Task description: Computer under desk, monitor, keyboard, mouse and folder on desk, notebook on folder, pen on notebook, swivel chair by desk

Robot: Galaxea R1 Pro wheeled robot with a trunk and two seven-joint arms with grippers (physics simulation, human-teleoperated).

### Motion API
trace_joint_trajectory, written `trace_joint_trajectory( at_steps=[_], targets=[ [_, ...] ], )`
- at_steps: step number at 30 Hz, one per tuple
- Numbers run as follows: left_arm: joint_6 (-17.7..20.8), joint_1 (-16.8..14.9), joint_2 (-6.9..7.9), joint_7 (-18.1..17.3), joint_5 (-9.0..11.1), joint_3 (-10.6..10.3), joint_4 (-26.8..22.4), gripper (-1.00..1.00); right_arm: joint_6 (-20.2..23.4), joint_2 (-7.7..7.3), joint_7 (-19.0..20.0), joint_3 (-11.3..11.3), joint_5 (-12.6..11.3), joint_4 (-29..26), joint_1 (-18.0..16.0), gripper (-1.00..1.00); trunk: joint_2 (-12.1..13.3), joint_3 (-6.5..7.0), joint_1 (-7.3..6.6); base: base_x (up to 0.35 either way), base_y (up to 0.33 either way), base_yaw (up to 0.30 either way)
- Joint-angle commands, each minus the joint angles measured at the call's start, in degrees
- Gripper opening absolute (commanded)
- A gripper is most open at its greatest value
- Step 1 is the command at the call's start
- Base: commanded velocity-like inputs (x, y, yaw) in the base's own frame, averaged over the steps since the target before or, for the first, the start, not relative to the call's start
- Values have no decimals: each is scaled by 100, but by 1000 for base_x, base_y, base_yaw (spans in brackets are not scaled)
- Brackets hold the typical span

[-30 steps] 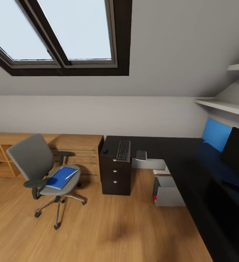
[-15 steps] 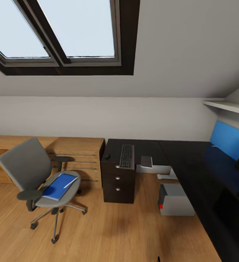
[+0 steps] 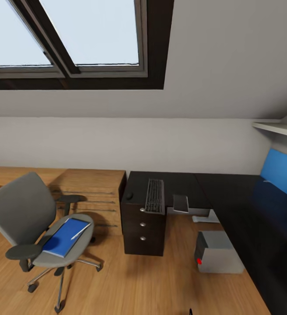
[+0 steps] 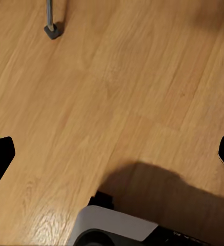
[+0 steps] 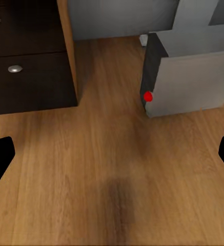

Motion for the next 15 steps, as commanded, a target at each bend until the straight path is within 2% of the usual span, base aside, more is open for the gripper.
trace_joint_trajectory(
  at_steps=[1, 8, 15],
  targets=[
    [-27, -6, 7, 37, 58, -136, -3, 100, -19, 1, -22, 49, -59, 6, -6, 100, -10, -11, 6, 338, 0, 0],
    [-34, -6, 7, 46, 58, -183, 6, 100, -17, -7, -22, 43, -59, 7, -6, 100, -10, -11, 6, 337, 34, 0],
    [-126, -5, 5, 43, 58, -194, 6, 100, -17, -7, -19, 43, -59, 7, -5, 100, -10, -11, 6, 302, 206, 0]
  ],
)
